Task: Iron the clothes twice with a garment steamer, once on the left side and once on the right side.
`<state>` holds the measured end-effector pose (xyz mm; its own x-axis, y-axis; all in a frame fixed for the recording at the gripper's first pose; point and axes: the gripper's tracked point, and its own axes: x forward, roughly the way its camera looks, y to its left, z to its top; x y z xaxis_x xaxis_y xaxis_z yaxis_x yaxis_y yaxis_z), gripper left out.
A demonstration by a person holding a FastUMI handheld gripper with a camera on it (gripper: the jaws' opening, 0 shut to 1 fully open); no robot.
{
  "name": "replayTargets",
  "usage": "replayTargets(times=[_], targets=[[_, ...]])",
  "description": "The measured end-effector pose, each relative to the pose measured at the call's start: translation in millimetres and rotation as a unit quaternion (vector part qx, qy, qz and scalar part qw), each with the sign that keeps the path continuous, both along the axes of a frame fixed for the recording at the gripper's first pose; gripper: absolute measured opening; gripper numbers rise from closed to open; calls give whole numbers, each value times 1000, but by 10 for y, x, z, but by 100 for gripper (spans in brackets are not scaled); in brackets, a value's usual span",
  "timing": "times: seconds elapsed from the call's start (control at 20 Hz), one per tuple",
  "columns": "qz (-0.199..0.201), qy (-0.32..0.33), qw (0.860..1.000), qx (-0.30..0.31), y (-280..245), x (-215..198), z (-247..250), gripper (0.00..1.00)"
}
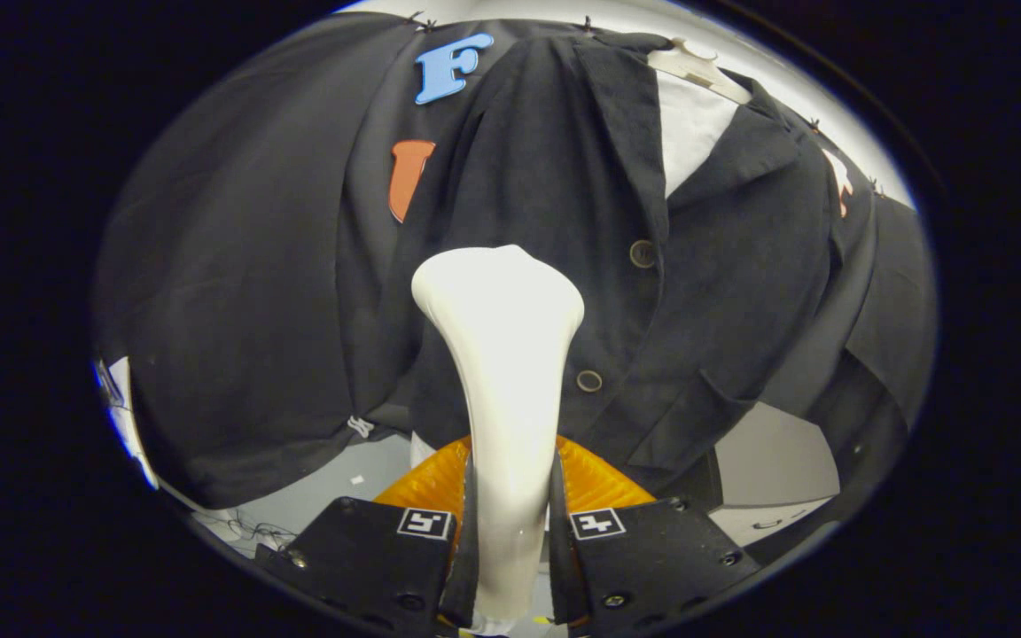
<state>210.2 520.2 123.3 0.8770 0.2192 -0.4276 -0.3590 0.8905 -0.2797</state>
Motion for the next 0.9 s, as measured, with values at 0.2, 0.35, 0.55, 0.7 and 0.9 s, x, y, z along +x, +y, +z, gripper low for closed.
replayTargets(times=[0.2,0.35,0.55,0.7,0.9], targets=[[-1,17,1000,-11,-67,-49,-297,35],[0,32,999,-20,-103,-111,-530,35],[-5,51,998,-28,-163,-128,-771,35],[-4,63,997,-34,-175,-133,-957,35],[-7,79,996,-35,-217,-157,-1202,35]])
